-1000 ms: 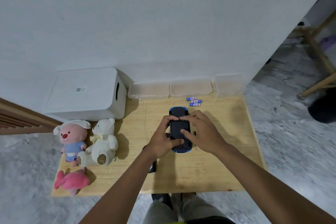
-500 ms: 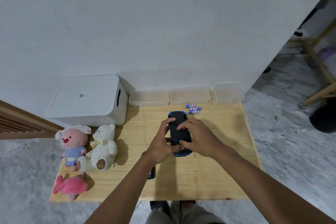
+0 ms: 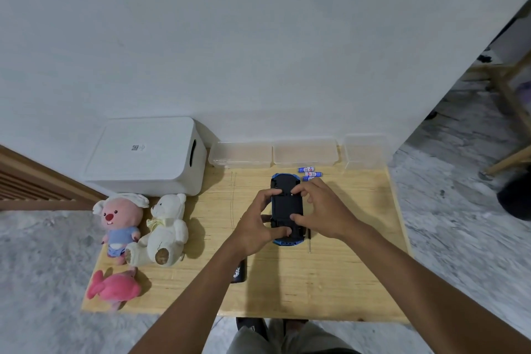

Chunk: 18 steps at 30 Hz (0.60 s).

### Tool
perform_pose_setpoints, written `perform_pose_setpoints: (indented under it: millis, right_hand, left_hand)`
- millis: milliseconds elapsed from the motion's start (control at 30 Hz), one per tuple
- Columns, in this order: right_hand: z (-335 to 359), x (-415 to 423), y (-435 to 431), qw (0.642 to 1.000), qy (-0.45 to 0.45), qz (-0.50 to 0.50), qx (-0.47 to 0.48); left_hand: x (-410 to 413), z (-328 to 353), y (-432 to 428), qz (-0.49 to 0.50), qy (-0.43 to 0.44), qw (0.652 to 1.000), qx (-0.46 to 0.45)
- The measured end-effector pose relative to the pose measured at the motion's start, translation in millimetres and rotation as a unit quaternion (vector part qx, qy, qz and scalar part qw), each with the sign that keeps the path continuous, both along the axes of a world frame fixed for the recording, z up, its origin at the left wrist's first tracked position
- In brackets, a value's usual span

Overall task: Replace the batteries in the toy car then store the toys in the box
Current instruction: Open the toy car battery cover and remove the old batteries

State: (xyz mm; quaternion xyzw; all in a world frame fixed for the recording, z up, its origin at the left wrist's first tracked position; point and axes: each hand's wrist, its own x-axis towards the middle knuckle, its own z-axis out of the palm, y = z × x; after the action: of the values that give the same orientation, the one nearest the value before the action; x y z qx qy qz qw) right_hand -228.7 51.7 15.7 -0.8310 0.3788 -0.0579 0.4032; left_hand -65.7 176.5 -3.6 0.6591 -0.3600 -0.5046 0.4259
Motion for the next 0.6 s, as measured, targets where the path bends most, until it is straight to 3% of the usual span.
perform_pose_setpoints:
  millis: [367, 600]
  right_hand:
    - [-2.1, 1.8, -8.2, 0.998, -0.019, 0.011, 0.056]
    - [-2.9, 8.0, -10.8, 0.998, -0.042, 0.01, 0.043]
  left_hand:
    - [4.7, 0.6, -1.0, -0.001, 0.01, 1.0, 0.008]
    - [6.8, 5.2, -2.6, -0.005, 0.019, 1.0, -0.005]
